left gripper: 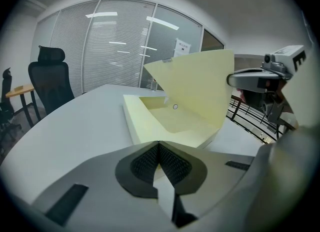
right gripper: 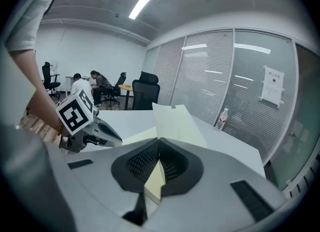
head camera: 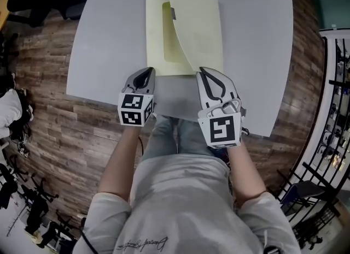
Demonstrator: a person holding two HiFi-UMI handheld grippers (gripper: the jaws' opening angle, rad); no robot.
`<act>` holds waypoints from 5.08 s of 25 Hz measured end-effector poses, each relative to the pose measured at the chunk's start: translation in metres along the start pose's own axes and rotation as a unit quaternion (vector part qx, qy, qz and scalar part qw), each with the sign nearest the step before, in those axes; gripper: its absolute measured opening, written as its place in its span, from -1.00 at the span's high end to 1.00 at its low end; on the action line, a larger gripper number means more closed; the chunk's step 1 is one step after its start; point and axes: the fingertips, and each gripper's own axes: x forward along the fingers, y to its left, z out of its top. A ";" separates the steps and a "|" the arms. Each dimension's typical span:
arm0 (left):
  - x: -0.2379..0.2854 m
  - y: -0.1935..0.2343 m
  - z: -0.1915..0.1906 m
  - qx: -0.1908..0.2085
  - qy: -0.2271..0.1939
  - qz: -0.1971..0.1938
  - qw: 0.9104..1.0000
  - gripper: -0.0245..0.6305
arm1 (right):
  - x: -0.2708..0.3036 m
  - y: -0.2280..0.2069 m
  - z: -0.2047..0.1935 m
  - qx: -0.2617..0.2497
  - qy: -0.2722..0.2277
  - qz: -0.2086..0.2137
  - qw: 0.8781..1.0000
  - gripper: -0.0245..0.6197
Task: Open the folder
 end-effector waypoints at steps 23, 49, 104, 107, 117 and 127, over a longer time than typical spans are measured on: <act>-0.003 0.007 -0.001 0.012 0.010 0.017 1.000 0.90 | -0.084 -0.122 -0.082 0.181 0.029 -0.138 0.973 0.85; -0.011 0.011 -0.001 0.018 0.008 0.050 0.999 0.90 | -0.094 -0.193 -0.238 0.347 0.108 -0.190 0.912 0.82; -0.009 0.022 0.006 0.013 0.004 0.066 0.998 0.90 | -0.093 -0.194 -0.317 0.319 0.208 -0.278 0.882 0.01; -0.010 0.025 0.006 0.012 0.004 0.066 0.998 0.90 | -0.089 -0.190 -0.313 0.301 0.207 -0.268 0.892 0.06; -0.009 0.024 0.006 0.010 0.005 0.068 0.998 0.90 | -0.067 -0.167 -0.297 0.200 0.234 -0.193 0.932 0.84; -0.008 0.024 0.005 0.008 0.003 0.067 0.998 0.90 | -0.066 -0.169 -0.300 0.236 0.239 -0.172 0.926 0.84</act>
